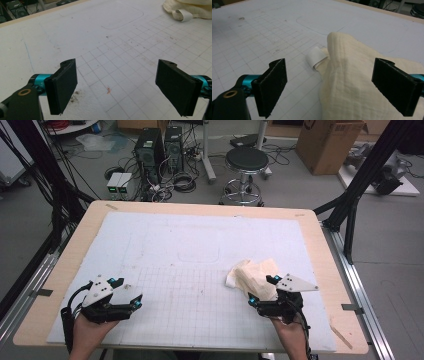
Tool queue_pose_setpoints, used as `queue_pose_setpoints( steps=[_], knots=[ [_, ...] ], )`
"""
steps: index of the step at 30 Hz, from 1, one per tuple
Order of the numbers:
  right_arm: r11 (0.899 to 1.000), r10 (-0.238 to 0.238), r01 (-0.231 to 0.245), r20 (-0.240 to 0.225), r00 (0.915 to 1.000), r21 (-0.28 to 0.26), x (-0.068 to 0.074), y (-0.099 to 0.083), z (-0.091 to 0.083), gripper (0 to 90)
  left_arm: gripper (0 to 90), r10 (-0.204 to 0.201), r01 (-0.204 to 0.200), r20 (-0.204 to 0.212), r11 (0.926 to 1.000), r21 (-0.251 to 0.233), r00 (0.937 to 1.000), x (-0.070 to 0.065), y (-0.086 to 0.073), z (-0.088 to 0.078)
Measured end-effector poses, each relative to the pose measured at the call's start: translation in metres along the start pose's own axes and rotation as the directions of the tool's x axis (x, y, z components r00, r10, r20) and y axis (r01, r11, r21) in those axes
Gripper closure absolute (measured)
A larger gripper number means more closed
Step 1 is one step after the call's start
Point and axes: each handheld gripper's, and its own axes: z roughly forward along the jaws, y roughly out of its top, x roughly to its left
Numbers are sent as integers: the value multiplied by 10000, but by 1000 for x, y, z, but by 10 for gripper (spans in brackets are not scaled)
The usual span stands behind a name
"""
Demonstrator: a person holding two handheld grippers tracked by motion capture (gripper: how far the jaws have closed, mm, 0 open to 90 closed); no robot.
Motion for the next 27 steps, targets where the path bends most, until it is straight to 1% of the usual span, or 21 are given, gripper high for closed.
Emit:
queue_pose_setpoints(
  steps=[6, 10, 13, 17, 19, 26, 27],
  knots=[
    [9999, -73, 73, 9, 10000, 99, 0, -1, 1, 123, 181, -41, 41, 45, 10000, 13, 10000, 1, 1, 3],
    [10000, -26, 25, 36, 10000, 24, -1, -1, -1, 123, 181, 7, -7, 107, 10000, 22, 9999, 0, 1, 3],
    [10000, -83, 83, 57, 9999, -13, -1, 0, -2, 123, 181, 12, -12, 105, 10000, -20, 9999, -1, 1, 2],
    [10000, -3, 3, 52, 10000, -77, 0, 0, -5, 123, 181, 75, -75, 139, 10000, 19, 9999, -1, 1, 2],
    [9999, 35, -35, 71, 10000, -101, -1, 0, -6, 123, 181, 64, -64, 150, 10000, -41, 9999, -1, 1, 2],
    [9997, 43, -38, 195, 9998, -230, -5, 0, -13, 123, 181, 4, -3, 102, 10000, -75, 9999, -1, 2, 2],
    [9998, 60, -55, 247, 9997, -216, -6, -1, -14, 123, 181, 30, -29, 155, 10000, -42, 9999, -1, 2, 3]
  ],
)
